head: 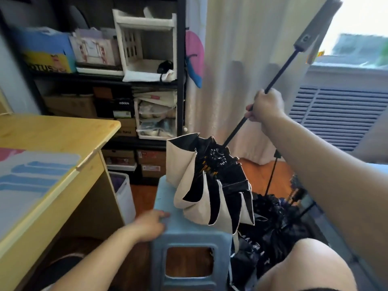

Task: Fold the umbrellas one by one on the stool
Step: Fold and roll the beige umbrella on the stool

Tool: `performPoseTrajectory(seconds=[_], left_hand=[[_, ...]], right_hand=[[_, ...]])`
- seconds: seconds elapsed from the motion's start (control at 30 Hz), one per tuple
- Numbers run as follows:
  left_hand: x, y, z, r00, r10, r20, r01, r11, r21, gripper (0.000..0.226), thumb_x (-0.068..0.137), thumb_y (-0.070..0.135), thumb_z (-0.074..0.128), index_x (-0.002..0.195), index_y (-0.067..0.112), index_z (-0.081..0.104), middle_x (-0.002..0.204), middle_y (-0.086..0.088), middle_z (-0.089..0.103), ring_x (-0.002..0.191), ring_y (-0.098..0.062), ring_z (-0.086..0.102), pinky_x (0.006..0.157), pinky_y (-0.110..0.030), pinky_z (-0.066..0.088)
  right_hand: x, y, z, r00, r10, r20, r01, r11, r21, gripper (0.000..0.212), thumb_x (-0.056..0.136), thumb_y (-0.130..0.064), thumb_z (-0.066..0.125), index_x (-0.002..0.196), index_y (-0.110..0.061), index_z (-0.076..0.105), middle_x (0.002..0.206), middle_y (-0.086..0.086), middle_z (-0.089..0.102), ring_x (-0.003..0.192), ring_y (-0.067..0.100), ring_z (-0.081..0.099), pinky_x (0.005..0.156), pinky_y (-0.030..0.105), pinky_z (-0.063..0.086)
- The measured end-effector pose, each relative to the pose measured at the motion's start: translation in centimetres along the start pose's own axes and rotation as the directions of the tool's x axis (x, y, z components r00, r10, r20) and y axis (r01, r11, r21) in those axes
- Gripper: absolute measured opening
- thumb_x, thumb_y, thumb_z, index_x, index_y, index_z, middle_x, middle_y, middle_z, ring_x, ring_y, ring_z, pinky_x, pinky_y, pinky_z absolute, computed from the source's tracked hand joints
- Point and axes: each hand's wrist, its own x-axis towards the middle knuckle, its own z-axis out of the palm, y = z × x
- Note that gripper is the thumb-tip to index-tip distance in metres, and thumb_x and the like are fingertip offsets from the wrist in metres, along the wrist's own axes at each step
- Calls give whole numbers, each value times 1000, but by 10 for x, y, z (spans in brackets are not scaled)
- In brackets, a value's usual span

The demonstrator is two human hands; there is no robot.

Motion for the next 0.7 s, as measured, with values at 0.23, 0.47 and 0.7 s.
performPoseTrajectory(seconds=[0.23,0.47,0.7], left_hand=[[-29,108,-126,845,16,-534,-360,756,-547,22,104,12,53,100,16,74,93,-3,77,88,-19,73,83,-37,59],[3,182,-181,845,333,-419,-425,893,-148,30,100,28,64,128,19,68,114,3,73,106,-15,68,96,-28,51],[71,162,-144,911,232,-341,-257,966,-30,36,102,36,60,129,13,66,133,-4,66,123,-24,60,105,-31,43]], right_hand=[[-2,-41,6,987,-36,154,35,999,11,28,109,-26,36,104,-9,58,87,9,63,44,14,57,45,18,47],[-9,-105,32,895,-228,384,264,964,-43,23,104,-19,52,103,-1,66,88,12,65,60,16,57,58,25,50],[-5,-130,48,884,-292,365,348,933,-95,37,102,-31,57,117,2,64,96,13,69,79,25,68,80,38,61]])
